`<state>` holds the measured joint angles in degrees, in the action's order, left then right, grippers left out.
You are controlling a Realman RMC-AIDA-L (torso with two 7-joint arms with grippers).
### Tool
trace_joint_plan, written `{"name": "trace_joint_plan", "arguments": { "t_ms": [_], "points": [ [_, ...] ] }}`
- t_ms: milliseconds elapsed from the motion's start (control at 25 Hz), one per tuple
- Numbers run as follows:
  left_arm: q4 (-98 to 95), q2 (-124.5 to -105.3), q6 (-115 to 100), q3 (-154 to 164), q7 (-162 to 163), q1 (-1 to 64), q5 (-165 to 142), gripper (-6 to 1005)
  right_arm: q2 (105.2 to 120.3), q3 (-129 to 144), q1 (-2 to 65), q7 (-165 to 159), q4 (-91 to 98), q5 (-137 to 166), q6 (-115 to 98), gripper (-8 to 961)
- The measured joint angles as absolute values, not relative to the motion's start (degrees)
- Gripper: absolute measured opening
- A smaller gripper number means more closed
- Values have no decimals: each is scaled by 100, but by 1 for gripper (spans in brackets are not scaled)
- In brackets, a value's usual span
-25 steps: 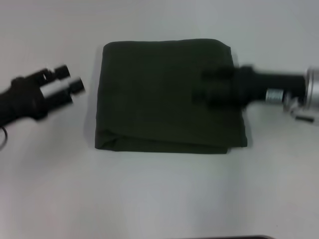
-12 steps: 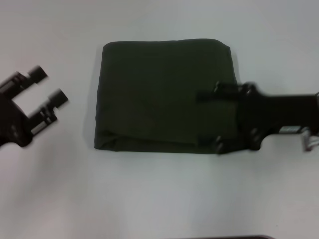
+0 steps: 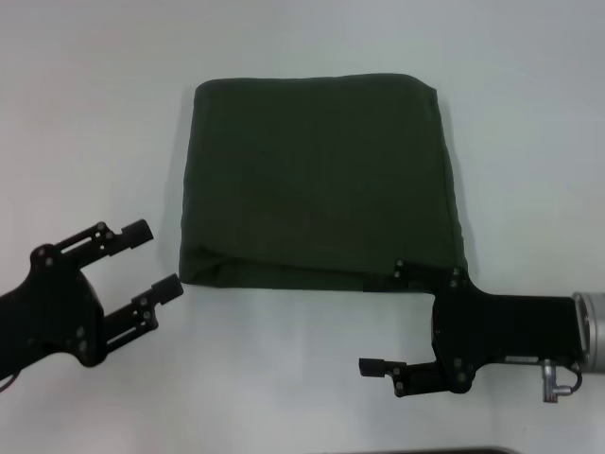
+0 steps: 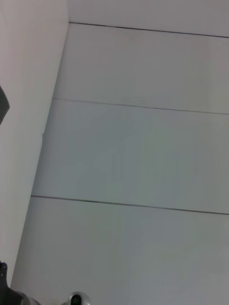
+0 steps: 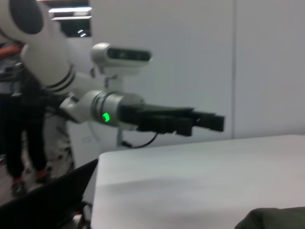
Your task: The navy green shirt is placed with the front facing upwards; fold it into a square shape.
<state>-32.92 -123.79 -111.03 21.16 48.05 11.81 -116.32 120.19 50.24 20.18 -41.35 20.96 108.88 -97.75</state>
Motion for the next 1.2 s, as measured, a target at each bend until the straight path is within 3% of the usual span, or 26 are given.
{"name": "trace_joint_plan", "arguments": {
  "t_ms": [480, 1200],
  "points": [
    [-2996, -12375, -11550, 2532, 4387, 763, -12395, 628, 11996, 4911, 1951, -3842, 1981, 10436, -10011, 883],
    [-2806, -12362, -11363, 2563, 4231, 901, -12413, 629, 11995, 5172, 1945, -3806, 1932, 10492, -10072, 884]
  ]
}}
